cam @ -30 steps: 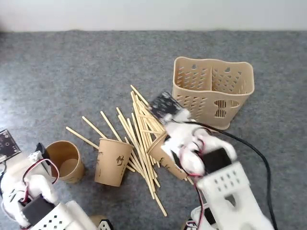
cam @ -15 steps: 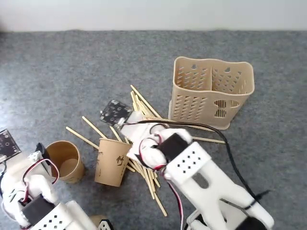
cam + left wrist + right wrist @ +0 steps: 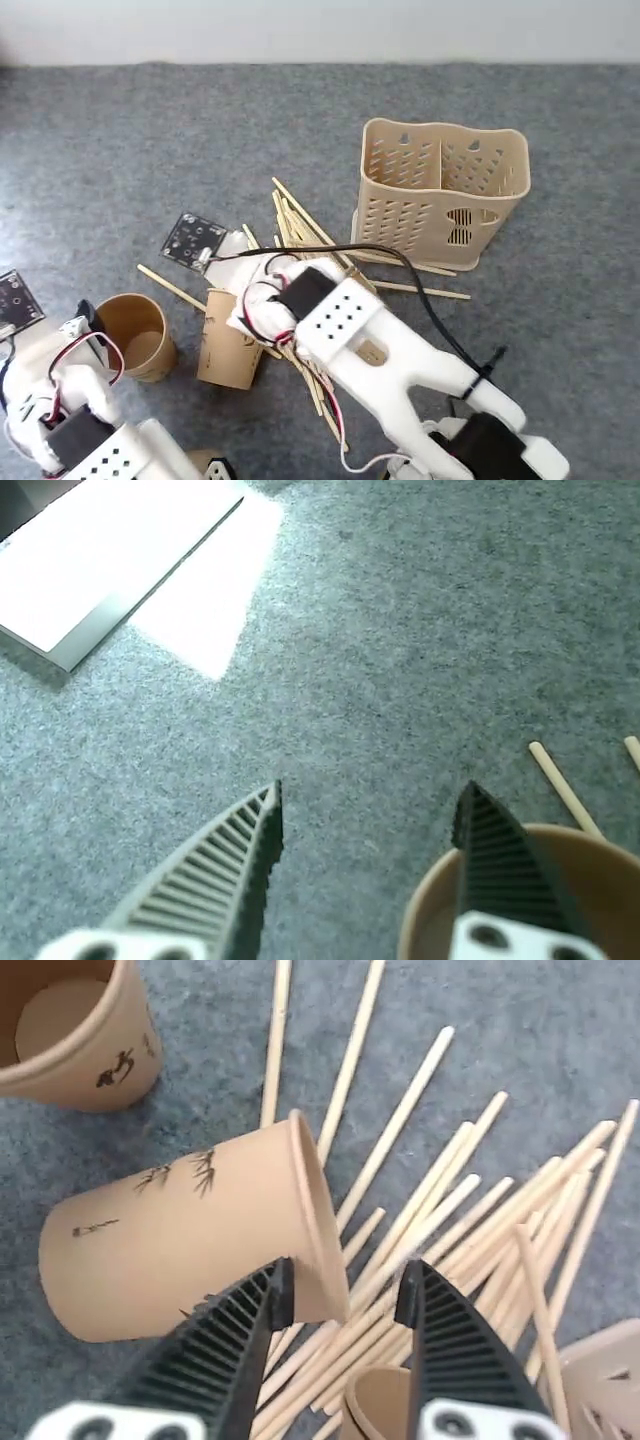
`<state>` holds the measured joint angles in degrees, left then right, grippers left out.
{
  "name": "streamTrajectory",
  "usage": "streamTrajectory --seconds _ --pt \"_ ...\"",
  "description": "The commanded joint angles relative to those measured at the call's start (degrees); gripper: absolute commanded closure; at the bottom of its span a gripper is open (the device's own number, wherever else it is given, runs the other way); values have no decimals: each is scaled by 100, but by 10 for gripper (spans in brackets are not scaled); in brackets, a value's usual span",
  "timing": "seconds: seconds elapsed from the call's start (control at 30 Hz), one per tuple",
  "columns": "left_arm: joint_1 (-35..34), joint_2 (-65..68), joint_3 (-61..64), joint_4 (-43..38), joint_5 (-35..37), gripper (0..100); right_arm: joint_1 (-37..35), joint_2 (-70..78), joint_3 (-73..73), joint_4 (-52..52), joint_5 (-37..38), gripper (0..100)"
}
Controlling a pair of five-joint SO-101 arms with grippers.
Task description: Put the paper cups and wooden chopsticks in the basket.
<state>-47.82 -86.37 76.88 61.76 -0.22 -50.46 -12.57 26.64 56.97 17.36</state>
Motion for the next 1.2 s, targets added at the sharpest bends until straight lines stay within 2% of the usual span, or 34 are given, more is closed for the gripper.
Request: streamTrajectory --seconds 0.0,0.1,0.27,0.33,0.57,0.73,0.9,1.07,1.17 --pt "18 -53 -40 -114 18 735 -84 207 -316 4 -26 812" --pt "18 -53 -40 -114 18 735 -75 330 -316 4 79 821" --pt "18 -53 -40 -114 18 735 -136 374 -316 13 703 998" --pt "18 -53 4 -141 18 735 -136 356 -316 57 695 976" --pt "0 -53 198 -475 18 735 -4 330 -387 75 695 989" --pt "0 -53 198 -475 18 735 374 75 -1169 901 695 989" --pt "9 -53 180 -457 18 735 426 -180 -1653 1446 730 989" --pt "0 -53 180 -448 18 735 479 -426 -1873 1692 1152 989" --pt "0 -53 180 -448 18 735 778 -541 -2057 1692 1442 989"
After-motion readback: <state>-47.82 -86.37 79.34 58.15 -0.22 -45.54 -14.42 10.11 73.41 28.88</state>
